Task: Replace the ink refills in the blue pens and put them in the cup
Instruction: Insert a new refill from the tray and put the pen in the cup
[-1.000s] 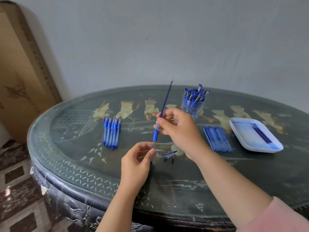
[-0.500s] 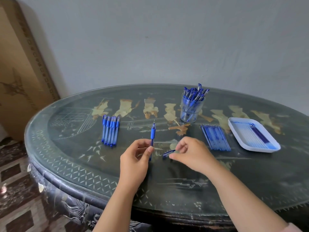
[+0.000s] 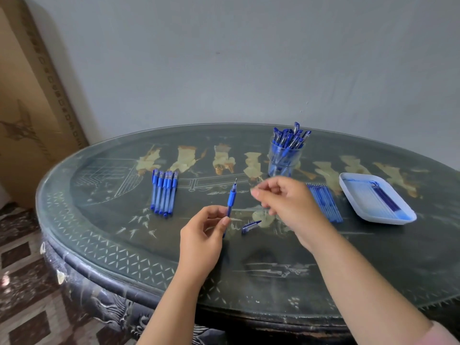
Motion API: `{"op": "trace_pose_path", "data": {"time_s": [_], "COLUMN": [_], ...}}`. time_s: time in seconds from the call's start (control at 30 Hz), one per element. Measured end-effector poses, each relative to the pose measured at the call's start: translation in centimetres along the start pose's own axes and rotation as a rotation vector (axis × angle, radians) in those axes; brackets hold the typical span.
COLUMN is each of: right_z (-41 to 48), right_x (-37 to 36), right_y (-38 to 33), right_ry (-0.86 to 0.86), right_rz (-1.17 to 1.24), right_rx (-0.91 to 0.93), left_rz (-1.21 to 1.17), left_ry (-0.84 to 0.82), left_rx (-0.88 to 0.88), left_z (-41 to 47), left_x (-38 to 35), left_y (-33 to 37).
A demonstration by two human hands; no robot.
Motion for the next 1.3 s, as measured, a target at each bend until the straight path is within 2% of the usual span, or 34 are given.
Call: {"op": "trace_pose_path", "data": {"time_s": [0.1,0.3,0.47,0.67,0.83,0.97,1.03,1.2,1.3], "right_z": [0.6,1.5,1.8,1.6,1.3,1.1,1.1,1.3,1.1], "right_x": [-0.9,-2.2,-2.8,-3.4,-3.0,-3.2,-3.4,-3.0,-3.2], "right_y": [-3.2,-5.5,-5.4,-4.5,-3.2,-2.7,-2.5,-2.0,-1.6], "right_ry": [-0.065,-0.107,-0.189,-0.218,-0.182,-0.239,-0.231,-0.065,-0.138], "right_rz": [0.051,-0.221,-0.425,-0.517,-0.326,-0.083,-0.086,-0.142,-0.069], "right_rx": [0.085,0.213,0.190,0.170,0.102,0.093,0.146,0.169,0.113], "left_rz": [0.001,-0.001,0.007,-0.005,-0.017,-0.018,-0.016,-0.005,-0.008], "left_ry": [-0.003,-0.005,-0.007,-0.001,-0.008,-0.005,-0.005,-0.003,-0.001], "left_rx": [-0.004,-0.007,-0.019,-0.016,-0.010,-0.006,-0.010,-0.013,-0.011], "left_z": [0.0,0.1,0.1,0.1,0.1,0.1,0.1,0.1,0.1], "left_x": [-0.1,-0.2,-0.1,-0.1,-0.1,-0.1,-0.1,-0.1,0.0], "left_y": [0.0,-0.1,0.0,0.0,-0.1,-0.2,-0.1,-0.1,0.0]}}
Point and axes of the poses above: each hand's wrist, its own z-axis towards the middle knuckle, its own x-axis out of the back of the hand, y = z × x, the point moved 6 cm from there along z, towards the middle knuckle, and after that the axes turned 14 degrees about z, right-handed, at the moved point
